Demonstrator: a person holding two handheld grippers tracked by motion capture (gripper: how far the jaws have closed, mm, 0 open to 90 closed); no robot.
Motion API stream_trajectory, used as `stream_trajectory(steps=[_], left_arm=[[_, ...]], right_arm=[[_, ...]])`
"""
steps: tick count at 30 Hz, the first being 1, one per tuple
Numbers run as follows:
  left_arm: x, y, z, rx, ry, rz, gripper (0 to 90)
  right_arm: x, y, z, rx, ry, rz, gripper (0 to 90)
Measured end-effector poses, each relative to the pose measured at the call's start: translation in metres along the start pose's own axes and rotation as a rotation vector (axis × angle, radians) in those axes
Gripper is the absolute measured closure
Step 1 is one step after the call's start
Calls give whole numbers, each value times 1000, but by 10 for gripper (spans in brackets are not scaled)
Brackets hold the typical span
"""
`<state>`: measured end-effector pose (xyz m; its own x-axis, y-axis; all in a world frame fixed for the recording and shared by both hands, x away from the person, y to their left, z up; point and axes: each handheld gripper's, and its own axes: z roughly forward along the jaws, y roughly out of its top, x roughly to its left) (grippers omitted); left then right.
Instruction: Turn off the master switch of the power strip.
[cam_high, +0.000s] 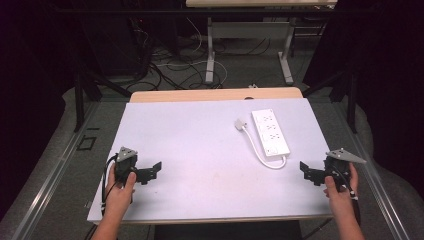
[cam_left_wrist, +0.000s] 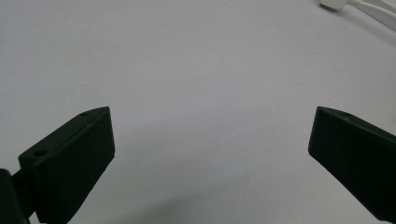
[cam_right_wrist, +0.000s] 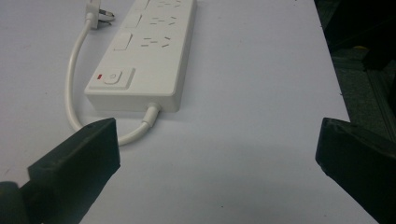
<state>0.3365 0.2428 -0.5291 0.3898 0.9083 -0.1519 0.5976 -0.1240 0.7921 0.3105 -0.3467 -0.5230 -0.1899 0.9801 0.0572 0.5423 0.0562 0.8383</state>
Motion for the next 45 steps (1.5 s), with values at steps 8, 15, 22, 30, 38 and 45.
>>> stream_trajectory(steps=[8,15,22,30,38,45], left_arm=[[0,-1,-1,5,4,-7,4],[0,-1,-1,6,-1,-7,4],[-1,-1,0,14,-1,-8,4],[0,-1,-2,8,6,-15,4],[1,-1,0,6,4,-16,4],[0,-1,0,8,4,-14,4]], right_arm=[[6,-1,4,32,-24,-20,0],[9,0,0,30,-20,-31,0],[16,2,4,82,18,-81,0],[25,13,4,119,46,-92,0],[25,23,4,141,48,-102,0],[24,34,1,166,58,-110,0]])
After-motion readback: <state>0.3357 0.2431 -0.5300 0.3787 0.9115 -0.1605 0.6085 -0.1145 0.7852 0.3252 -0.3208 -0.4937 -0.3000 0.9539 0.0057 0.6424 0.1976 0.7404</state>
